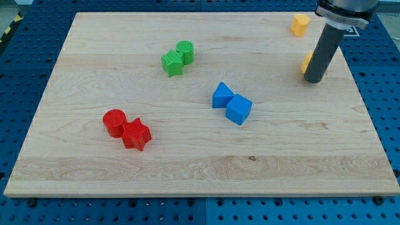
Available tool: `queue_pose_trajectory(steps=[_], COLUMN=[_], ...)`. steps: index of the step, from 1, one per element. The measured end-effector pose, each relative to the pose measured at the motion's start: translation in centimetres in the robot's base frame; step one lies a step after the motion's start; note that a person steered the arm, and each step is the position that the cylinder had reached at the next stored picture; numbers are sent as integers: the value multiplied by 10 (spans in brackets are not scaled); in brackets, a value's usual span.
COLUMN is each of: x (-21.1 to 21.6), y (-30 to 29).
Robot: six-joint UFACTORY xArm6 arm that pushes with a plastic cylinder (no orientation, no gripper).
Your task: Place the hexagon below the heart
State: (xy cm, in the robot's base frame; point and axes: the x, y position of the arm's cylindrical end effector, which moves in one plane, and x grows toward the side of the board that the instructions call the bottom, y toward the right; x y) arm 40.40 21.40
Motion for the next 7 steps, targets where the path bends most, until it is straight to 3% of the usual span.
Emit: queue_pose_trajectory(steps=[4,6,7], x=[-44,-20,-59], y=[-2,11,6])
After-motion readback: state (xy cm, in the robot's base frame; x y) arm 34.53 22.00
